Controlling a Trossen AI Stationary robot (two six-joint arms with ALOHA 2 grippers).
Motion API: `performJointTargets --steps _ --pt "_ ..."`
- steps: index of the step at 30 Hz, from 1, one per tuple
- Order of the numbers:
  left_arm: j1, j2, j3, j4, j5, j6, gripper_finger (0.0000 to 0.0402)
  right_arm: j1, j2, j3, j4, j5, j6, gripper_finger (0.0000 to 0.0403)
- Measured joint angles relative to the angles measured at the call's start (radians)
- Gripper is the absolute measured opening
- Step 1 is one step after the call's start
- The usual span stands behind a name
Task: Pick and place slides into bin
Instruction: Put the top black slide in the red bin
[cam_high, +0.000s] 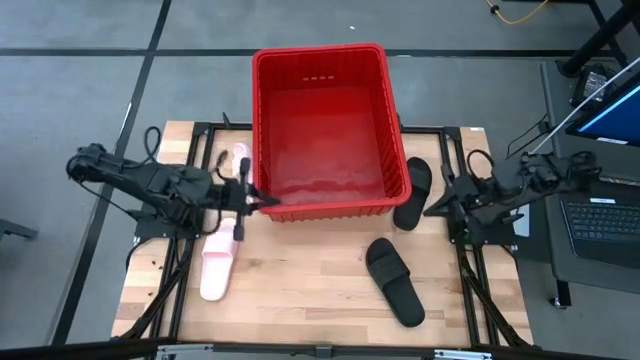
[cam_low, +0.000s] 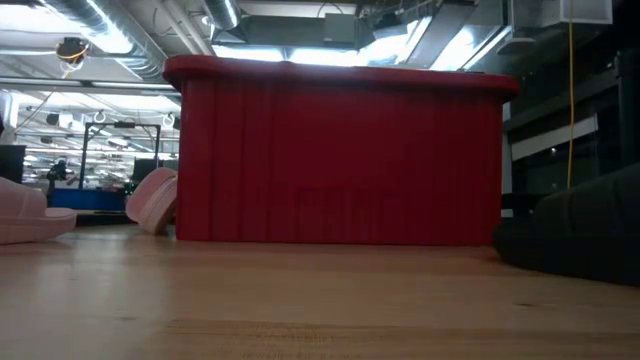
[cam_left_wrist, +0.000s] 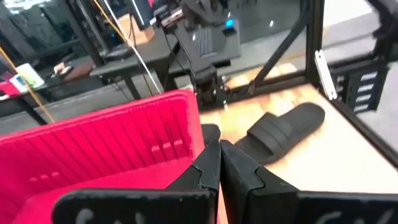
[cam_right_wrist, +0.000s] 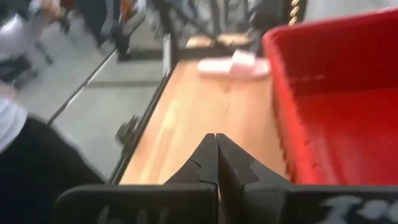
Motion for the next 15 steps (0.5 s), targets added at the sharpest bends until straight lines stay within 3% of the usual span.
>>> performJointTargets --steps 8,15 --pt "-0.109 0.125 0.104 -0.04 -0.154 -0.073 0.0001 0.129 0.041 0.023 -0.084 0.047 0.11 0.0" --pt "-0.139 0.153 0.109 -0.04 -0.235 -0.101 0.0001 0.151 0.083 0.022 -0.342 0.164 0.263 0.0002"
